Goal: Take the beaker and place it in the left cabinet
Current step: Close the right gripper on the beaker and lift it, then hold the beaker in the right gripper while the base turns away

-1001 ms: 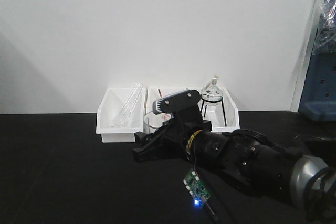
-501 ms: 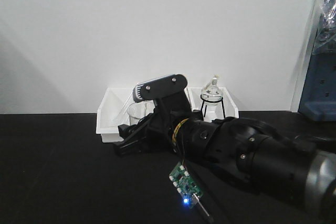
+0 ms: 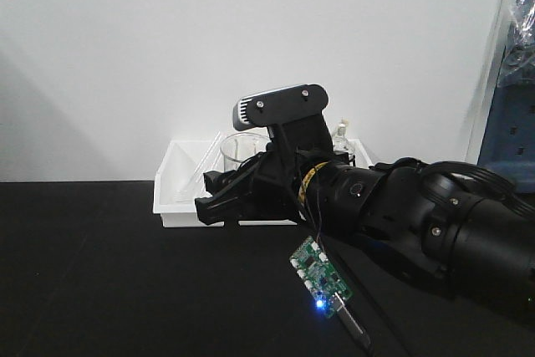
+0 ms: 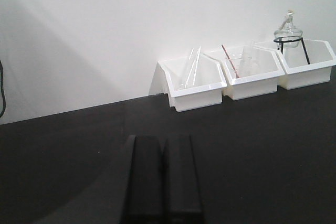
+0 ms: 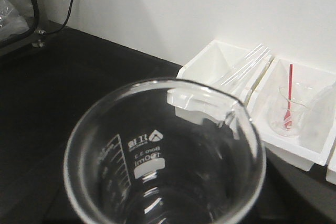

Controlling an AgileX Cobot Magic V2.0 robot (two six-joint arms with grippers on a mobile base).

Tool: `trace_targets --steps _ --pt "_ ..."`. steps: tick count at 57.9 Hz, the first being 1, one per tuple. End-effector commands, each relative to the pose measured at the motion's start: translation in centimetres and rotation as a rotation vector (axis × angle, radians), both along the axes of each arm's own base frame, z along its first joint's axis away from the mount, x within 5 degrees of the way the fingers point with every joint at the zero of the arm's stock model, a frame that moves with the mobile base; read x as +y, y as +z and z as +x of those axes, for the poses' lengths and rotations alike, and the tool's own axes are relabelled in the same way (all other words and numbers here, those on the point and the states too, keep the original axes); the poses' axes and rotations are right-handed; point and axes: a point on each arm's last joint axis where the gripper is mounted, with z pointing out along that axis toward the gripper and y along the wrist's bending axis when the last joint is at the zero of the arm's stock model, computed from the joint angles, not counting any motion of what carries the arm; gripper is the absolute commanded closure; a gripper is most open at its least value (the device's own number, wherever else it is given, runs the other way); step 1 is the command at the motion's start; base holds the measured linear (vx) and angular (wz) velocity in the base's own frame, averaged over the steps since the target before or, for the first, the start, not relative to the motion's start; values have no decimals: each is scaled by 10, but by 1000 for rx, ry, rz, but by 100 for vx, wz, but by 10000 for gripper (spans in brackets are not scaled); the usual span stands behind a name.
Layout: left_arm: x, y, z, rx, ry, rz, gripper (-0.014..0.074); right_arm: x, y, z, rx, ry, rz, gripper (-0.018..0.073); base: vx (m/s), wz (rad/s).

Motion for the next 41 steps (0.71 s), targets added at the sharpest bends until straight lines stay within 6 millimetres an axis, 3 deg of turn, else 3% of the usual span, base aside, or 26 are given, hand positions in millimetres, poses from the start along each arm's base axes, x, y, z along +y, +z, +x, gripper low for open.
trace_targets --steps 1,41 --pt "0 2 -1 -76 -4 -15 595 -5 34 -9 -110 34 79 564 0 0" --pt "0 2 -1 -76 -4 -15 595 -5 34 -9 -110 34 78 564 0 0"
